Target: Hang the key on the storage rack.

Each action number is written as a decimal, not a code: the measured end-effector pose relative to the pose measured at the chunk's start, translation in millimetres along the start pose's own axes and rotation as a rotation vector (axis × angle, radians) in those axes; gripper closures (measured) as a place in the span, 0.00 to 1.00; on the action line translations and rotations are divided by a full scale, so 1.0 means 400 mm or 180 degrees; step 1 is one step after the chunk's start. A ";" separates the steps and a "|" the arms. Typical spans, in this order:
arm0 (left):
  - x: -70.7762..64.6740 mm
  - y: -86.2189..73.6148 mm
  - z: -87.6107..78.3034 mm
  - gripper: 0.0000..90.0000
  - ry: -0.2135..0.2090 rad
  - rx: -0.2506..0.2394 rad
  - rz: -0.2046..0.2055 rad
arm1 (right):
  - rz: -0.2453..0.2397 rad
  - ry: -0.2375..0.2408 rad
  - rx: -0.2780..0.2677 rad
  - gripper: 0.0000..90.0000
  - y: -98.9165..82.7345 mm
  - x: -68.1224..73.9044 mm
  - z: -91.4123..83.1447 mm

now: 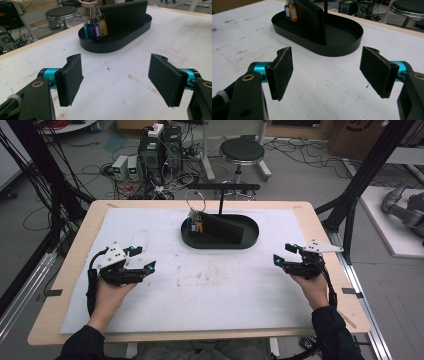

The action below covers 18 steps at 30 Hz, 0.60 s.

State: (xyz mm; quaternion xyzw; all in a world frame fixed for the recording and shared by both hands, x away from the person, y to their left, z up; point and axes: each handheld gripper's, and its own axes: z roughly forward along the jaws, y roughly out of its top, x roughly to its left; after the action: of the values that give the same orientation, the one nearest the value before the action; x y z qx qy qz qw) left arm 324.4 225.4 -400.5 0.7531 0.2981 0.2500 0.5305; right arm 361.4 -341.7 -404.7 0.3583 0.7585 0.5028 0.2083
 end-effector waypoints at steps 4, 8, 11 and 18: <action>-0.002 0.003 0.004 0.30 -0.0036 -0.0011 -0.0013 | -0.0013 0.0037 0.0047 0.30 -0.001 0.005 0.002; -0.005 0.004 0.010 0.30 -0.0062 -0.0014 0.0005 | -0.0032 0.0039 0.0044 0.30 0.000 0.008 -0.006; -0.004 0.003 0.010 0.30 -0.0057 -0.0002 0.0022 | -0.0035 0.0038 0.0049 0.30 0.001 0.010 -0.007; 0.014 0.003 0.010 0.30 -0.0013 -0.0029 -0.0012 | -0.0020 0.0039 0.0061 0.30 0.000 0.008 -0.006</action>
State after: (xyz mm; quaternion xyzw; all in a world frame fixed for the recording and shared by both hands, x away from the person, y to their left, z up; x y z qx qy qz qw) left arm 331.4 226.3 -400.2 0.7507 0.2973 0.2488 0.5349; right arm 357.6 -340.6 -403.6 0.3549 0.7657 0.4970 0.2018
